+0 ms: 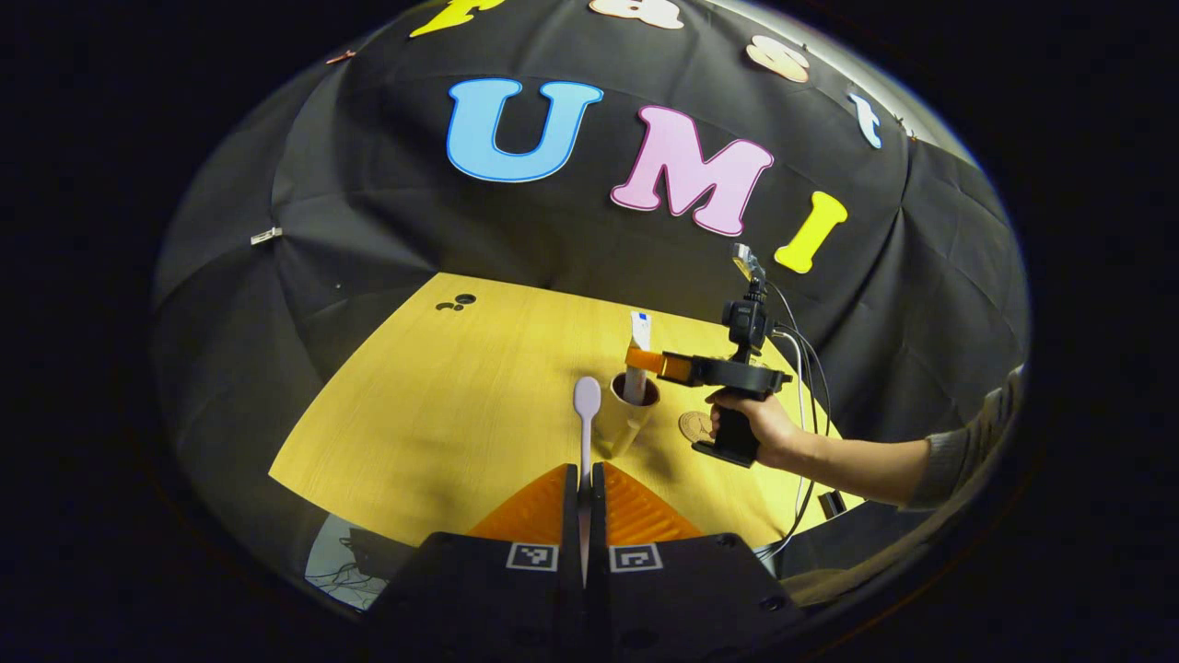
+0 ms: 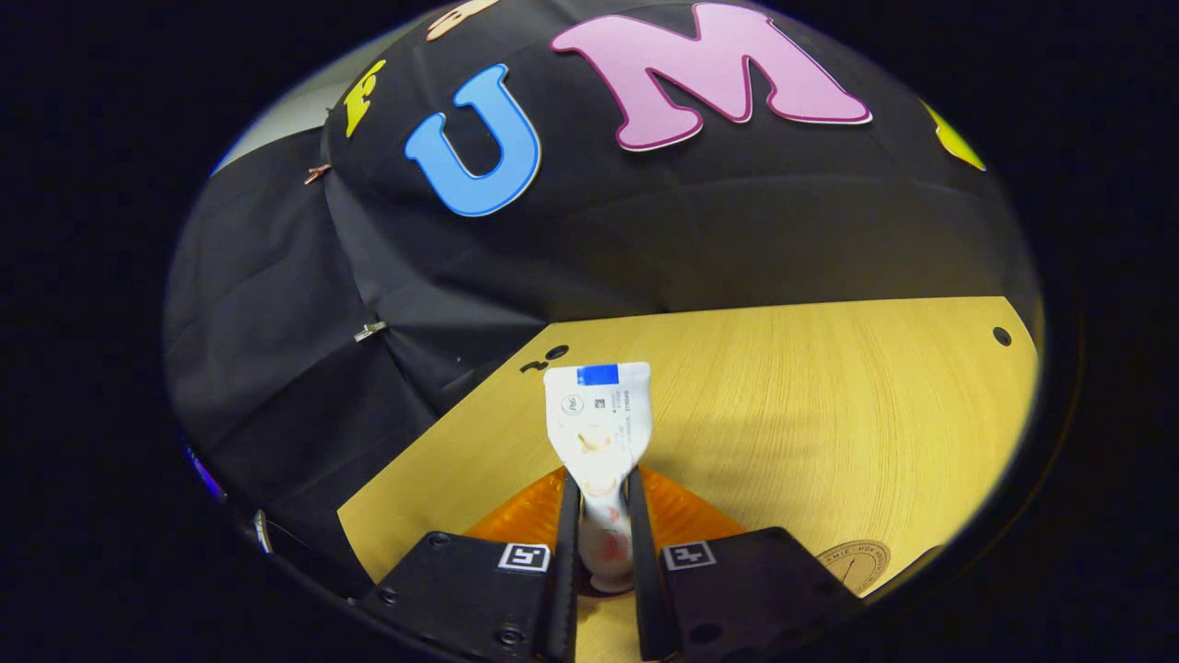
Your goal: Put the toothbrush and toothpaste on the desktop into the cup, then pick up the cup and place it on the coaster on the desktop.
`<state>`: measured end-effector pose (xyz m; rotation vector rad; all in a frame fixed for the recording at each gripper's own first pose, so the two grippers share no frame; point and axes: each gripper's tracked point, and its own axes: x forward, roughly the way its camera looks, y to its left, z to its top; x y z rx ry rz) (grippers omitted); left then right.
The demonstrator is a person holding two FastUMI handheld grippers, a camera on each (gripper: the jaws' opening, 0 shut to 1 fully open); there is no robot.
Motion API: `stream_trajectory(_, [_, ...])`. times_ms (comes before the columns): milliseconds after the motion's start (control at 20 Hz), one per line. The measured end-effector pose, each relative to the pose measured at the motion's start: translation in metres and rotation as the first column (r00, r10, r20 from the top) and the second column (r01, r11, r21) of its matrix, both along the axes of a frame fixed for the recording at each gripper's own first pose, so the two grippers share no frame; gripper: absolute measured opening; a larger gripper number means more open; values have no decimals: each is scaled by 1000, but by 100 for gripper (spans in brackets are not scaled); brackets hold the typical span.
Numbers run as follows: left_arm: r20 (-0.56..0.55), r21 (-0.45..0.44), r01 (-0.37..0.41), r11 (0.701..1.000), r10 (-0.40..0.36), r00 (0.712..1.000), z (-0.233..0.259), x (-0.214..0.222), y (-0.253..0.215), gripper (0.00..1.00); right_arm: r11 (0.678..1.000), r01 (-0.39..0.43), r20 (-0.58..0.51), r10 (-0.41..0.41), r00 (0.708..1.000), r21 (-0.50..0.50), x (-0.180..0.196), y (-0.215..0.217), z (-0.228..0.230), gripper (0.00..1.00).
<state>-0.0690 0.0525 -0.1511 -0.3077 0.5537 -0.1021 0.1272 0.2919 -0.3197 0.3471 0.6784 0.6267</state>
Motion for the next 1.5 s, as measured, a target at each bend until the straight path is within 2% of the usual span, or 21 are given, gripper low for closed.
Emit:
stream_trajectory(50, [7,-6,10,1000,-10,1000,1,4,-2,6,1000,-10,-3,10,1000,-24,-6,-2,-3,31])
stream_trajectory(100, [12,-9,19,1000,-19,1000,3,8,-4,6,999,-21,-9,20,1000,-41,-11,-3,-5,16])
stream_trajectory(200, [28,-18,45,999,-44,999,5,18,-8,6,998,-35,-25,33,999,-58,-21,-4,-7,17])
stream_trajectory(250, [38,-22,56,998,-55,998,8,23,-10,6,997,-36,-30,34,999,-63,-26,-7,-6,20])
stream_trajectory(300, [51,-28,69,997,-68,996,12,28,-12,6,997,-33,-36,30,999,-67,-28,-9,-5,38])
stream_trajectory(400, [83,-44,85,995,-81,993,21,43,-14,6,997,-22,-49,19,999,-67,-35,-14,-1,43])
stream_trajectory(450, [107,-55,92,994,-86,990,26,54,-15,6,998,-17,-57,13,998,-68,-39,-18,1,30])
stream_trajectory(500, [130,-62,100,993,-91,987,33,66,-15,6,998,-9,-62,4,998,-70,-44,-23,3,47])
stream_trajectory(550, [154,-67,112,992,-100,983,38,77,-16,6,997,-4,-69,-1,998,-74,-50,-30,5,31])
stream_trajectory(600, [177,-69,126,990,-112,978,45,89,-17,6,997,1,-78,-7,997,-77,-57,-36,7,52])
stream_trajectory(950, [330,-73,210,975,-176,927,79,176,-36,6,992,31,-161,-52,986,-126,-127,-93,5,52])
stream_trajectory(1300, [423,-85,245,966,-187,887,81,243,-47,6,974,159,-242,-194,951,-159,-172,-144,-1,53])
stream_trajectory(1500, [428,-65,240,969,-190,883,67,273,-49,6,953,236,-236,-277,931,-189,-180,-176,3,52])
